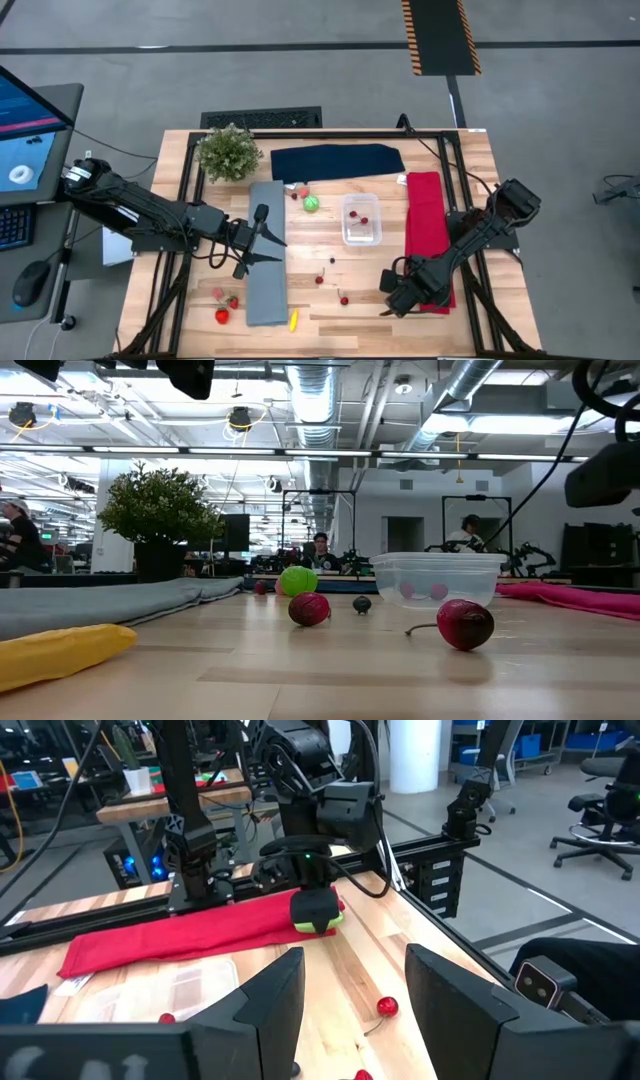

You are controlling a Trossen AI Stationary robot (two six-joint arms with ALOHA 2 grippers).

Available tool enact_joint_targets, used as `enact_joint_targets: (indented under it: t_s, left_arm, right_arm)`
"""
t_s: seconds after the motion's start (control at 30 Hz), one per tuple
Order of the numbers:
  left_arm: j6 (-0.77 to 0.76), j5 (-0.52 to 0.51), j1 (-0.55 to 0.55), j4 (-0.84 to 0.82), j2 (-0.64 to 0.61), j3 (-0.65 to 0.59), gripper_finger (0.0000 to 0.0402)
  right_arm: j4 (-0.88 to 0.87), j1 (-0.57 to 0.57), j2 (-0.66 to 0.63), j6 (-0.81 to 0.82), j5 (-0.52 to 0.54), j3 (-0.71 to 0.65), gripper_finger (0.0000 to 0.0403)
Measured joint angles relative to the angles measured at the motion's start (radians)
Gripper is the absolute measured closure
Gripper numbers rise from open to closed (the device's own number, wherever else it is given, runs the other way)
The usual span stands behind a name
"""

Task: Pick and placing Produce into tupperware
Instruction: Put the green starfruit into the transparent bin

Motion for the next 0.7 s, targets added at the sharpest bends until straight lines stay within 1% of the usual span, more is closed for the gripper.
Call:
enact_joint_targets:
  t_s: [0.07, 0.2, 0.37, 0.43, 0.57, 0.7]
  left_arm:
    - [0.000, 0.000, 0.000, 0.000, 0.000, 0.000, 0.0235]
    - [0.002, 0.000, 0.000, 0.000, 0.000, 0.000, 0.0235]
    - [0.002, 0.000, 0.000, 0.001, 0.000, 0.000, 0.0235]
    - [0.002, 0.000, 0.000, 0.001, 0.000, 0.000, 0.0235]
    - [0.002, 0.000, 0.000, 0.001, 0.000, 0.000, 0.0235]
    - [0.002, 0.000, 0.000, 0.001, 0.000, 0.000, 0.0235]
  right_arm:
    - [0.000, 0.000, -0.001, -0.002, 0.002, 0.001, 0.0180]
    - [0.000, 0.000, -0.001, -0.009, 0.008, 0.001, 0.0179]
    - [0.000, -0.002, -0.001, -0.010, 0.016, 0.000, 0.0156]
    - [0.000, -0.002, -0.001, -0.012, 0.016, 0.000, 0.0160]
    - [-0.002, -0.002, -0.001, -0.016, 0.017, 0.003, 0.0181]
    - [-0.003, -0.009, 0.000, -0.035, 0.017, 0.016, 0.0180]
